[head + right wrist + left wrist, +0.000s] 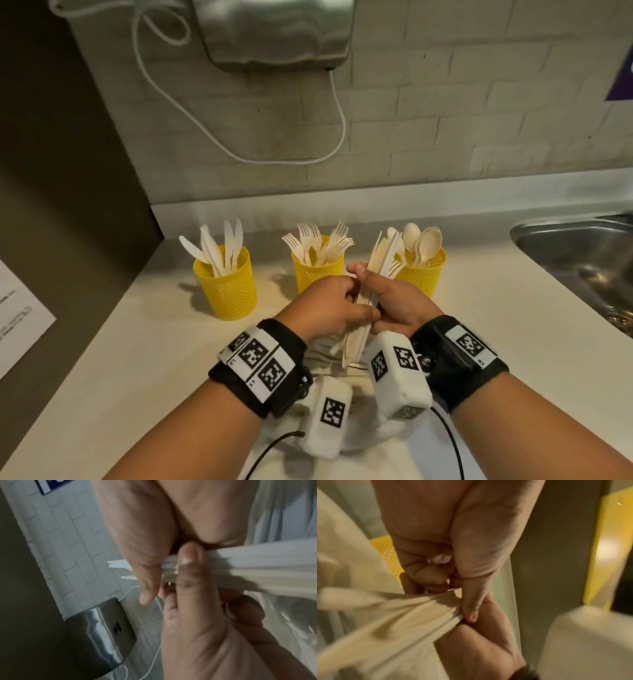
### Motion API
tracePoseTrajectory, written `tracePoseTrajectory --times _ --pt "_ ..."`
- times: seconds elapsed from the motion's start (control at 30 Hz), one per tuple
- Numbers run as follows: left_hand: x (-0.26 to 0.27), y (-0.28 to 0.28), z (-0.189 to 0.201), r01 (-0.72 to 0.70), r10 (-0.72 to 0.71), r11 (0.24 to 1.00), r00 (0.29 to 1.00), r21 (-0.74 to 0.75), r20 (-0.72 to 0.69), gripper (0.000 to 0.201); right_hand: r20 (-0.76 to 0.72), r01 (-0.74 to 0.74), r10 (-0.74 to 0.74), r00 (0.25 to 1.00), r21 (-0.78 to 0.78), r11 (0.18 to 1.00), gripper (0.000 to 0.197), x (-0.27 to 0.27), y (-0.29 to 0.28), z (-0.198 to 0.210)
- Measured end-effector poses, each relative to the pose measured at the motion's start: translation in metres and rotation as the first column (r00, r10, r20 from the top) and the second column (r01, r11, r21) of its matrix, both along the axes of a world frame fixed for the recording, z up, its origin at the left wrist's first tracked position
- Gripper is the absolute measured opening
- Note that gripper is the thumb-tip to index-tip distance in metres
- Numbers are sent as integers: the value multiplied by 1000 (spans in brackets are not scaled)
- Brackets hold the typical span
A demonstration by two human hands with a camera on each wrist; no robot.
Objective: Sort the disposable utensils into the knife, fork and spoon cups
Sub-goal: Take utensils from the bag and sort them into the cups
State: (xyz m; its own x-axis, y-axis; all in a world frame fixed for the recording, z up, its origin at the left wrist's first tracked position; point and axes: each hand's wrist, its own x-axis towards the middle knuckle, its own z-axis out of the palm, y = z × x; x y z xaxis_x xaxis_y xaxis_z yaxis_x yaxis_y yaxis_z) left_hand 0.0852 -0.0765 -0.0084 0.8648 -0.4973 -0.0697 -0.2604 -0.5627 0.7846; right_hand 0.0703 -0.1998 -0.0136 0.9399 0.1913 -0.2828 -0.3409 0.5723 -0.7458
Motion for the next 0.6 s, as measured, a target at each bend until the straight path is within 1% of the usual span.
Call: tracePoseTrajectory --times 0.07,0.1,0.13,0.17,0.2,0.27,0.33,0.47,0.53,0.6 --pt "-2 5 0 -34 18 992 991 -121 -135 4 14 -58 57 998 66 996 14 -2 2 -1" --pt "-2 8 -2 -65 34 984 983 -169 -182 3 33 -95 92 995 97 991 13 -3 4 -2" --pt "-1 10 -3 -101 59 975 976 -197 -209 6 52 -122 117 992 124 985 18 -4 6 -3" --pt "-1 11 -4 -139 89 967 970 -213 -227 8 62 -133 125 990 148 980 27 -3 7 -6" --pt "0 12 -5 -171 118 960 965 -222 -234 8 57 -134 126 990 156 979 31 -3 8 -8" --pt "-1 14 -5 -213 157 949 959 -234 -235 11 52 -123 117 992 126 984 23 -1 10 -10" --pt "-1 15 -7 -237 176 939 954 -251 -242 16 62 -109 104 993 94 990 28 -1 12 -10" --pt "-4 17 -9 -248 184 926 955 -286 -233 15 67 -63 61 996 33 997 29 -1 17 -12" --pt "-3 21 -9 -226 162 926 961 -302 -222 14 64 -67 66 996 18 998 27 0 20 -12" --pt "-4 24 -8 -203 148 931 970 -303 -193 18 67 -79 77 995 25 997 28 0 24 -12"
